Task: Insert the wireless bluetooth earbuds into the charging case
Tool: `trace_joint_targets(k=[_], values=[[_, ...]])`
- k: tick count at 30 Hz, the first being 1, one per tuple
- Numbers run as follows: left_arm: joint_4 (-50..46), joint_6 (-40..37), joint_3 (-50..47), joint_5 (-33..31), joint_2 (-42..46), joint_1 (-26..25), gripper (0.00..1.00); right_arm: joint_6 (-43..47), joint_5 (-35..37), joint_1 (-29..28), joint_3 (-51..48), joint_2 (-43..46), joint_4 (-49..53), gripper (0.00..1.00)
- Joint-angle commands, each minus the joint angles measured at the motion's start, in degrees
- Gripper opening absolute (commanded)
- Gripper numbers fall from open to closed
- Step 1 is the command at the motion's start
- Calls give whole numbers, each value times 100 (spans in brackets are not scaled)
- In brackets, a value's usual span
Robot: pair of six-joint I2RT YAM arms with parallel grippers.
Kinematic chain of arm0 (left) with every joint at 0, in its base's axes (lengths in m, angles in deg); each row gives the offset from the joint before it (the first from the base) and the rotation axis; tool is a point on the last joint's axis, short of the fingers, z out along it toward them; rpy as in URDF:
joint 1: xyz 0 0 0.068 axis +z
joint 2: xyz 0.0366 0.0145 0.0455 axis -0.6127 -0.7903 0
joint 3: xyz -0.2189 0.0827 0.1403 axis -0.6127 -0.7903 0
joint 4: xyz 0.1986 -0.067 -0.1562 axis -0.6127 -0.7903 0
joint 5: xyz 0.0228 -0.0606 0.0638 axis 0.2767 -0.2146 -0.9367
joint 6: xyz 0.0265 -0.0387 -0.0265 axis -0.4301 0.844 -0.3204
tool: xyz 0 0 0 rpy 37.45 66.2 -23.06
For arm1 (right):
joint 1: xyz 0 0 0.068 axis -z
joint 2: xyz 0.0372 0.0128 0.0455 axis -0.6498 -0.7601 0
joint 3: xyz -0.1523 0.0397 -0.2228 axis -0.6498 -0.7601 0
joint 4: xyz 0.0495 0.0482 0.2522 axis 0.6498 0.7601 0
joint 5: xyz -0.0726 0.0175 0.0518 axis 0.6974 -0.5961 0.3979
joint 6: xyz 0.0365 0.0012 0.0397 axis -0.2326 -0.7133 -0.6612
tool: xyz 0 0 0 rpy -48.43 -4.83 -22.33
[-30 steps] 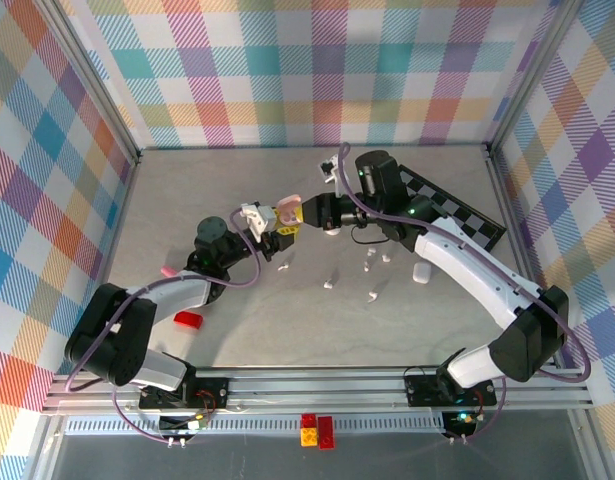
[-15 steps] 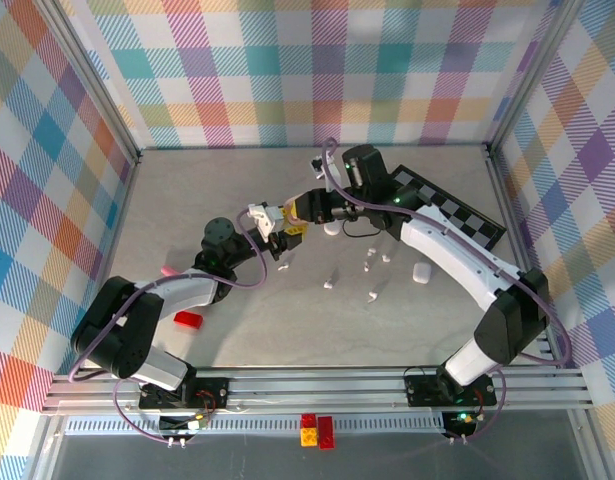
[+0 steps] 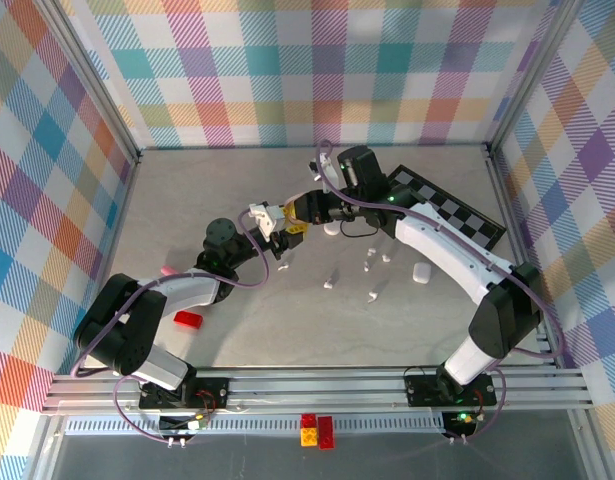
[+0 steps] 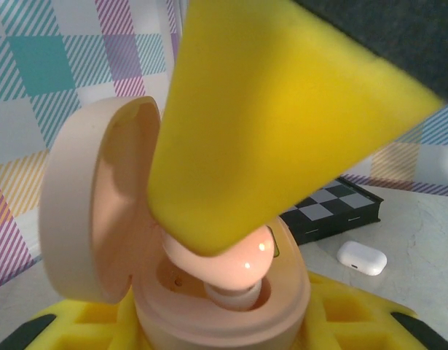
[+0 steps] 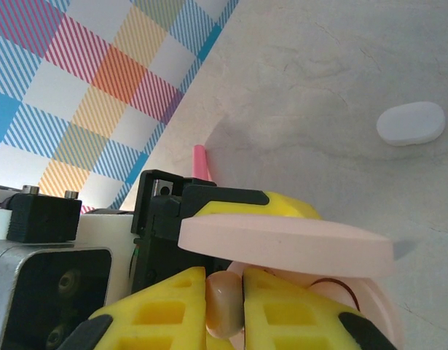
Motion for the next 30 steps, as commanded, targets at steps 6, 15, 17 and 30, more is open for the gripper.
trace_joint_targets(k=[6, 15, 17, 30], values=[[364, 74, 219, -122, 39, -66, 37, 99, 77, 10, 203, -167, 116, 17], [277, 26, 178, -162, 170, -65, 37, 156, 374, 10, 206, -116, 298, 21], [231, -2, 178, -157, 195, -65, 37, 184, 440, 10, 194, -92, 354, 22], [214, -5, 161, -148, 224, -66, 37, 190, 549, 10, 203, 38, 400, 25]])
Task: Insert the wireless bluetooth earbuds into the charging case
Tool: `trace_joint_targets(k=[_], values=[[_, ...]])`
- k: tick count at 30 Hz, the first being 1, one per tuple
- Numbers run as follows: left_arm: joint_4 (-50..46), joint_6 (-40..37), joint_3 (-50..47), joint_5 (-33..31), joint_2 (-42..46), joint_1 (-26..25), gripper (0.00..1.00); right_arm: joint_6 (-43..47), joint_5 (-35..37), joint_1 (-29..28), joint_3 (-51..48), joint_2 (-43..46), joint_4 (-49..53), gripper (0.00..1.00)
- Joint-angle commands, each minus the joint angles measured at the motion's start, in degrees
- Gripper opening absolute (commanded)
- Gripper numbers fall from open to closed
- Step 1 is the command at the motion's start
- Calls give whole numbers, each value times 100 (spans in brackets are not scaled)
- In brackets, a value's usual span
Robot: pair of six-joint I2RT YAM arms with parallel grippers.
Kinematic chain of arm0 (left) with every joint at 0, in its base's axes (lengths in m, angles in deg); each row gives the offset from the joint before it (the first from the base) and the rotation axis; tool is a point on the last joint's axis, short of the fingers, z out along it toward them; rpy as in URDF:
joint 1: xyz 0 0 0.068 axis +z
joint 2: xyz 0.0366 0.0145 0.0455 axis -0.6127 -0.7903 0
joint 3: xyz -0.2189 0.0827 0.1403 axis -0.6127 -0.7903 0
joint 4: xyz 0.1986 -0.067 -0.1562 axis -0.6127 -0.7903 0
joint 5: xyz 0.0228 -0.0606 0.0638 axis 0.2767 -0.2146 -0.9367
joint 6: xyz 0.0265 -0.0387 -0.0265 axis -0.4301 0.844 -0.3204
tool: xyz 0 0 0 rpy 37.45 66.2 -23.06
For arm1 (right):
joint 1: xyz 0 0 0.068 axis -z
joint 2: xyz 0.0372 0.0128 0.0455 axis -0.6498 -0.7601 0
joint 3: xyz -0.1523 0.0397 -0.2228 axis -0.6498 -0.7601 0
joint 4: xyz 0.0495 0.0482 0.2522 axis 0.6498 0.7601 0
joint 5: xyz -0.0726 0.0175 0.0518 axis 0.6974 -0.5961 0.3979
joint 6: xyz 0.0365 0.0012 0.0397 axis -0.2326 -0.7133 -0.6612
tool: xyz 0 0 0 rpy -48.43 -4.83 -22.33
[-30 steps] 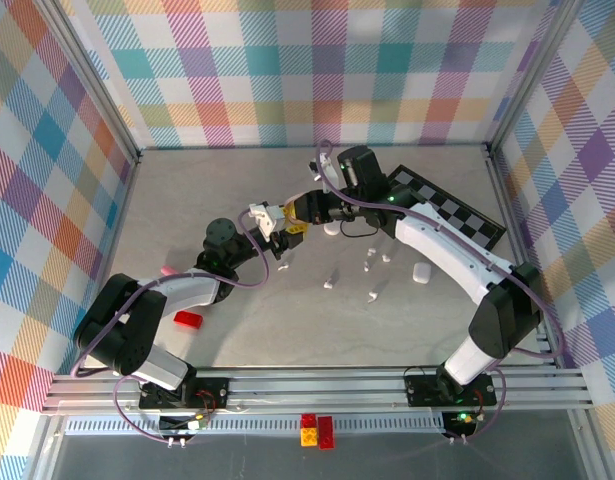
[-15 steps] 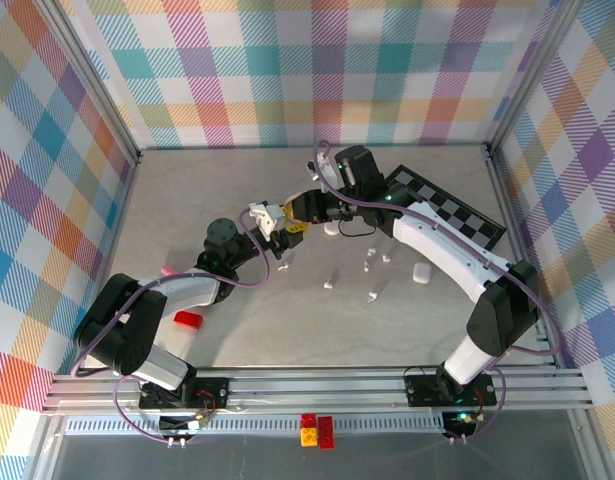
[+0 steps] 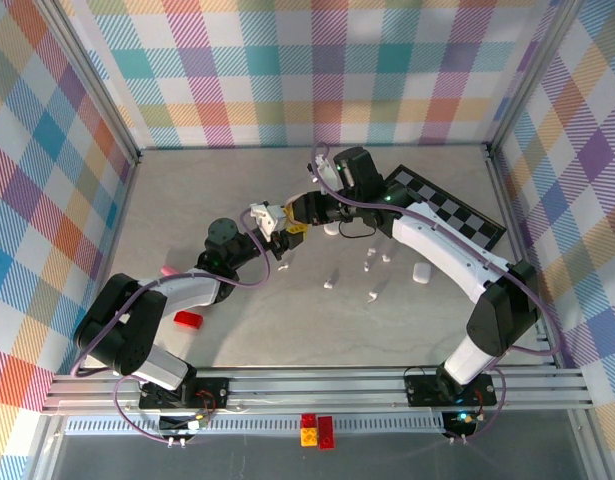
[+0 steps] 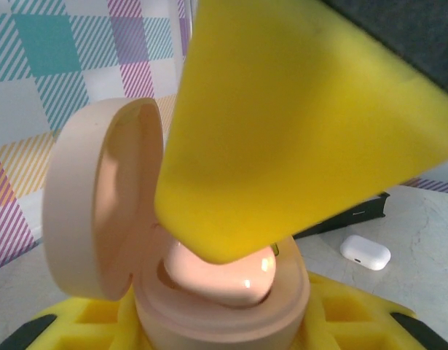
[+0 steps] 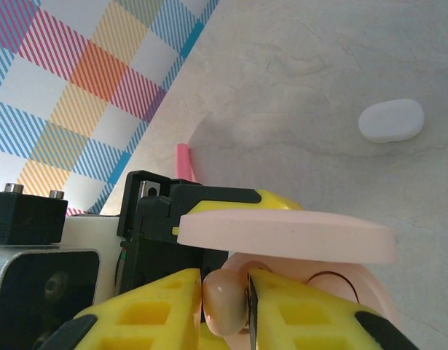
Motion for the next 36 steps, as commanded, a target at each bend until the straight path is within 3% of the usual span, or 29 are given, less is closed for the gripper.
trace_joint_targets(k=[1, 24, 36], values=[[420, -62, 166, 22, 222, -40, 37, 83, 240, 49, 133, 133, 235, 25], [338, -217, 79, 65, 195, -42, 37, 255, -312, 53, 351, 642, -14, 35], [304, -273, -15, 180, 365, -41, 37, 381, -61, 58, 1738, -475, 960, 35]])
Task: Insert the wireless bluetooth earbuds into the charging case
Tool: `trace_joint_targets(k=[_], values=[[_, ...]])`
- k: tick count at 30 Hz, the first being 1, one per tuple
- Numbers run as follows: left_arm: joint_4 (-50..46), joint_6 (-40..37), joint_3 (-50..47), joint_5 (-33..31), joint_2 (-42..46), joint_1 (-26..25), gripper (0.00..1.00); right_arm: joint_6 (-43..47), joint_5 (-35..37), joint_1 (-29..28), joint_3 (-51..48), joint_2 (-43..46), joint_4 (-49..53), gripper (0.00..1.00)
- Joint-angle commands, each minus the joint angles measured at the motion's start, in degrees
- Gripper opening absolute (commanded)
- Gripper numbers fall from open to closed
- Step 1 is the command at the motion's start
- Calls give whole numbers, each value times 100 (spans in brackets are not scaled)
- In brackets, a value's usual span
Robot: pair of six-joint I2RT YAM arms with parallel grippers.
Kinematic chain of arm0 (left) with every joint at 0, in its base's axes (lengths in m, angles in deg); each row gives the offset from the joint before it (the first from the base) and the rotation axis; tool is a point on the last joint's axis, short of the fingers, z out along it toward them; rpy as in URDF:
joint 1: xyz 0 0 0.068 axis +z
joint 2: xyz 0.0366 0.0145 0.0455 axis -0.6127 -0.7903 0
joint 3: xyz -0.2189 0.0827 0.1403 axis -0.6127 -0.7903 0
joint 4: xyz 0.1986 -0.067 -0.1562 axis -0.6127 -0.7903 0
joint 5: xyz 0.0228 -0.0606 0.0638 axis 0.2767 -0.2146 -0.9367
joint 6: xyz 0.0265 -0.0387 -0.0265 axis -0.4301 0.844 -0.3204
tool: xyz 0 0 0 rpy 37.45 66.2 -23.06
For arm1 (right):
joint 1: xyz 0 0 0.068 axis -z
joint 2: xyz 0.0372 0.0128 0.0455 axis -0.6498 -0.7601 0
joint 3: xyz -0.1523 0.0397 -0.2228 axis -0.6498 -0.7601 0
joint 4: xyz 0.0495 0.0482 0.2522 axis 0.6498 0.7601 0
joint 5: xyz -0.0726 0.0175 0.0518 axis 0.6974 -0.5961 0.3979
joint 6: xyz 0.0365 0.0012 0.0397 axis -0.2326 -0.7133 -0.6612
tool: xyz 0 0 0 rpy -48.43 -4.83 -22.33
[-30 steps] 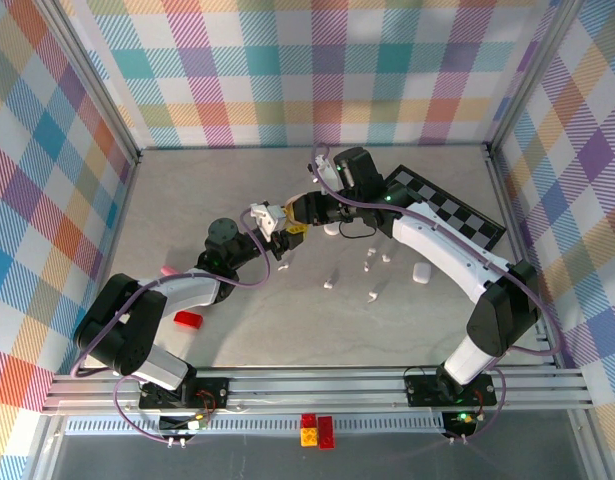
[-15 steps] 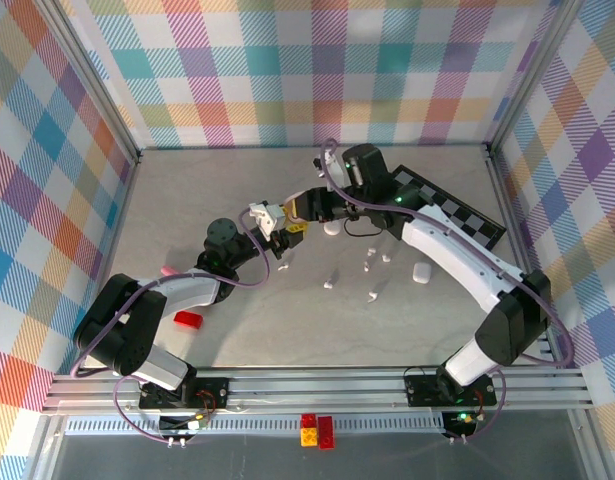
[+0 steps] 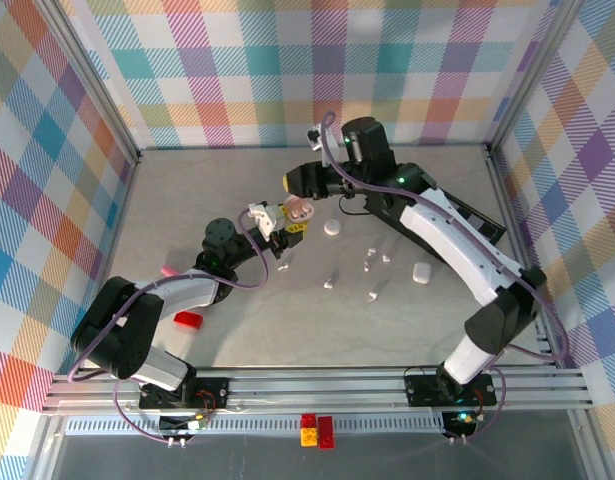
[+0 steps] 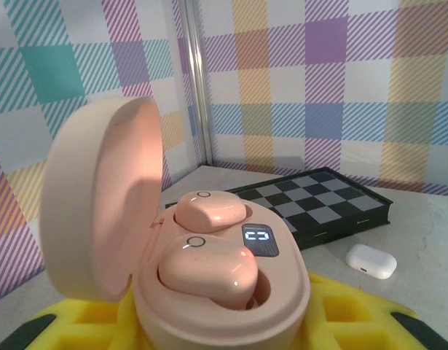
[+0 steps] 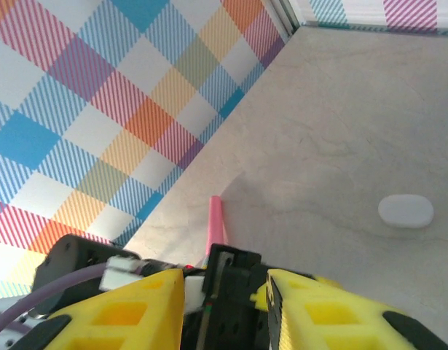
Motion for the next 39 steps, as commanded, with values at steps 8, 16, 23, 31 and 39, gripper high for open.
trace_joint_targets(k=[8, 16, 23, 31, 39], values=[[73, -98, -22, 111, 343, -39, 37, 284, 42, 49, 135, -113, 771, 36], [77, 46, 87, 127, 380, -42, 37, -78, 86, 148, -655, 581, 122, 40], [598, 466, 79, 249, 302, -37, 37, -1284, -1091, 719, -1724, 1022, -1012, 60], [940, 742, 53, 276, 294, -42, 37, -2242, -1996, 770, -2565, 999, -2267, 62], [790, 715, 37, 271, 391, -51, 37, -2856, -2703, 761, -2706, 765, -3088, 52]])
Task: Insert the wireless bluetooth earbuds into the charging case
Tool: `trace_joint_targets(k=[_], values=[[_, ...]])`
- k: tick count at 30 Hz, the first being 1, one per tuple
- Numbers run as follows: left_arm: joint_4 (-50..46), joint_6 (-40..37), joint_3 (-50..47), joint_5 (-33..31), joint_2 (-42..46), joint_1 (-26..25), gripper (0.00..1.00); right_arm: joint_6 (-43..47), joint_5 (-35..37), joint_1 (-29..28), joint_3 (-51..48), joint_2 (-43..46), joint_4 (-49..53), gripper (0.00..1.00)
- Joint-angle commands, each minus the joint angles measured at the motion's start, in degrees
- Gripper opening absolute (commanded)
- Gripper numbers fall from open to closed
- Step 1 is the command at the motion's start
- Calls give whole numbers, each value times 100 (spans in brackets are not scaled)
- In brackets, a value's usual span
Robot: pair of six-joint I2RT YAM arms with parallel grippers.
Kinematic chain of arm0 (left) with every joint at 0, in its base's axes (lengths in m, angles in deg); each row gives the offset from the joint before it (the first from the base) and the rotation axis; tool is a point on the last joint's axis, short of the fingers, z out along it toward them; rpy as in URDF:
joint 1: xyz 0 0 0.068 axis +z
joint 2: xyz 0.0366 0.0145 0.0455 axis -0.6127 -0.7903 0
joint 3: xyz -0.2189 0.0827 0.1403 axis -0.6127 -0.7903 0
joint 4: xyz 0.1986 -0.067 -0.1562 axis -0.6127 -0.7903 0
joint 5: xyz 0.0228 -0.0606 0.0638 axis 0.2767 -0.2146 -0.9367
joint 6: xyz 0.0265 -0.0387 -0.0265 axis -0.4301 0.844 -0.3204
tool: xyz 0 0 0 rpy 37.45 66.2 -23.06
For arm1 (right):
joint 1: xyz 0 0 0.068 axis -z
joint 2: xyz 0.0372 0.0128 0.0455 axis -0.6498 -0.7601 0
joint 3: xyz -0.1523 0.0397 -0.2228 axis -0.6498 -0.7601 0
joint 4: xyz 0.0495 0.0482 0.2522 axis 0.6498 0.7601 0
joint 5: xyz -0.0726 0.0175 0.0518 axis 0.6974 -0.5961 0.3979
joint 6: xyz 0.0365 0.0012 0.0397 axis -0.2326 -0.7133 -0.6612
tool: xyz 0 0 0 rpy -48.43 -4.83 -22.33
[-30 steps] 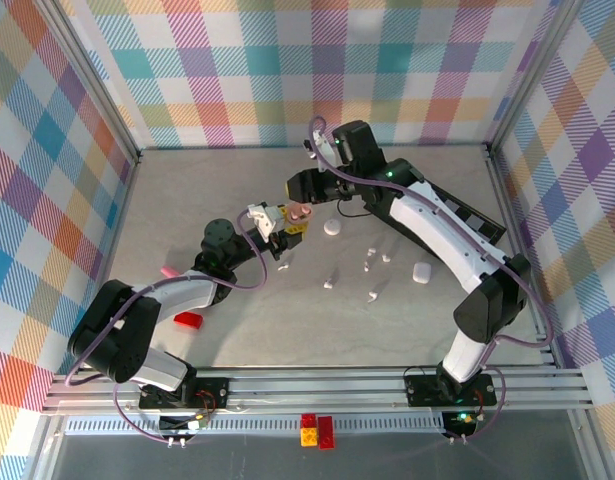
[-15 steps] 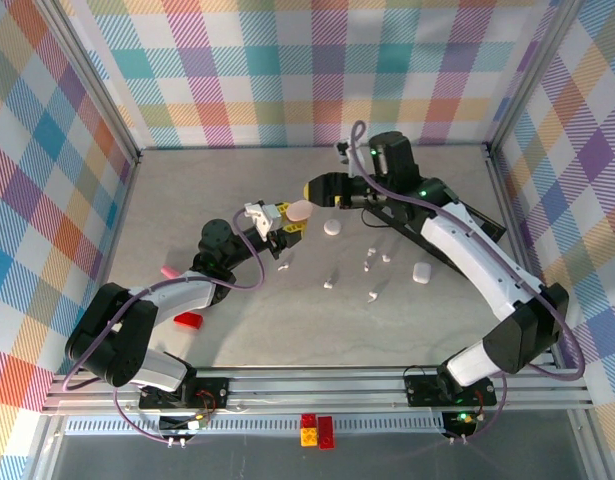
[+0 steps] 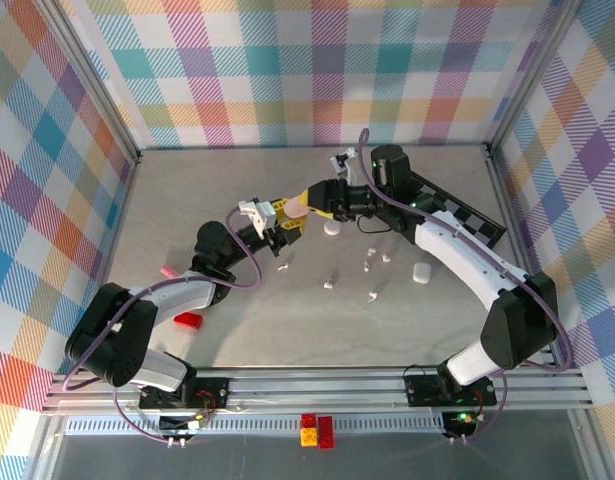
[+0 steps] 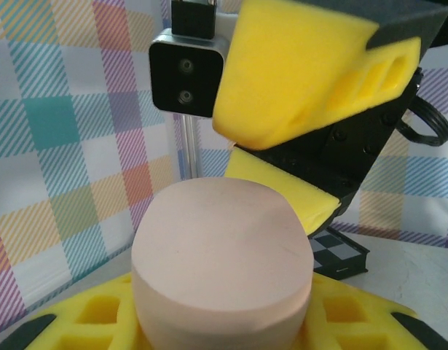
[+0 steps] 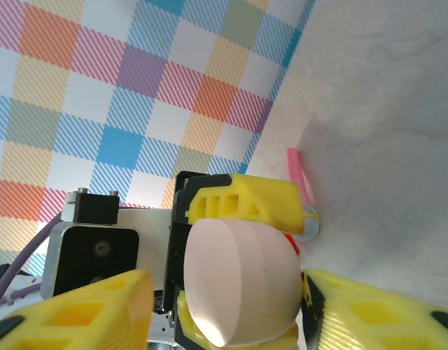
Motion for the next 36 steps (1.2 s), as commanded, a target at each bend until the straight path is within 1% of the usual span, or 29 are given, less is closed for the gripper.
trace_joint_targets(k=[1, 2, 5, 10, 13, 15, 17, 22, 24, 25, 28, 29, 31, 32, 33, 36], values=[[151, 31, 83, 90, 138, -50, 37, -388, -581, -41, -30, -90, -696, 52], [153, 23, 96, 83, 118, -50, 37, -397, -584, -41, -40, -91, -727, 52], [183, 18, 139, 104, 40, -57, 37, -477, -563, -41, -73, -113, -820, 46], [289, 80, 154, 113, -24, -48, 37, -516, -611, -54, -54, -272, -786, 47], [271, 70, 170, 124, -33, -49, 37, -559, -646, -51, -103, -324, -934, 46], [237, 54, 171, 118, -26, -45, 37, -567, -641, -59, -109, -322, -1002, 43], [200, 28, 166, 109, -18, -51, 38, -547, -601, -50, -117, -305, -1040, 35], [13, -93, 129, 41, 44, -50, 38, -392, -368, -26, -214, -180, -1056, 28], [-120, -159, 94, 8, 126, -49, 40, -332, -178, -2, -316, -101, -1097, 25], [-204, -187, 67, -3, 170, -44, 43, -324, -98, 18, -378, -62, -1122, 24], [-510, -237, -40, -28, 344, -44, 75, -363, 119, 103, -598, 25, -1249, 22], [-577, -239, -120, -59, 411, -43, 84, -377, 195, 138, -678, 45, -1302, 21], [-644, -228, -308, -156, 546, -44, 94, -357, 366, 195, -848, 72, -1318, 21], [-691, -221, -418, -231, 618, -45, 98, -343, 488, 230, -944, 70, -1332, 21], [-736, -226, -508, -300, 695, -48, 100, -343, 600, 260, -1030, 66, -1321, 21], [-972, -215, -788, -455, 903, -42, 100, -262, 1033, 327, -1304, -9, -1327, 21]])
